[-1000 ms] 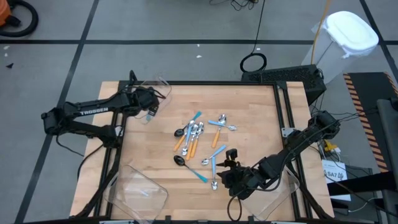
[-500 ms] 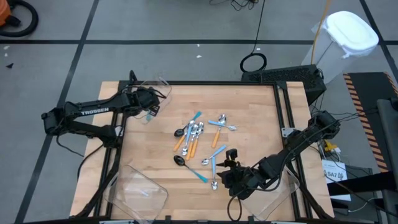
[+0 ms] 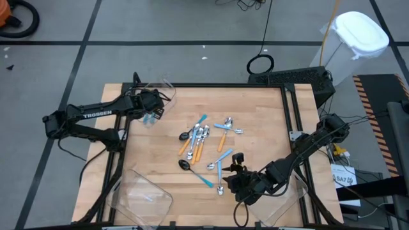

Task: Sort silverware by color (type)
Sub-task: Put the blue spoon into the top left transparent bin

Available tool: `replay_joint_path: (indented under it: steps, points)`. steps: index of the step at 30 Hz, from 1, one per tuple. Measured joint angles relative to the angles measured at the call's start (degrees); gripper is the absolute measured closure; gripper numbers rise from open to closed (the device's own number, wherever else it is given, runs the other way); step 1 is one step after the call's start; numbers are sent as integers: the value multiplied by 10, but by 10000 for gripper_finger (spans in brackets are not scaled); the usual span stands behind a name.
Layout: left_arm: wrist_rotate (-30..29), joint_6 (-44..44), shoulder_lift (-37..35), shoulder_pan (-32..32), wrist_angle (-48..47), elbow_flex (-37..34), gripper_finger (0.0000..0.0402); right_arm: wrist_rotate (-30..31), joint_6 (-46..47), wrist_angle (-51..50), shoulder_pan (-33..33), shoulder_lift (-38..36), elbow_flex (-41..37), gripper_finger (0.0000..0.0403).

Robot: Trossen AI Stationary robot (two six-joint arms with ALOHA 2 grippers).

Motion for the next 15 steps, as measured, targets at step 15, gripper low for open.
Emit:
replay_joint_path:
  steps: [15]
  points:
    - [1,43,0,-137,87,0,309,0,3,-16,0,0,0,234]
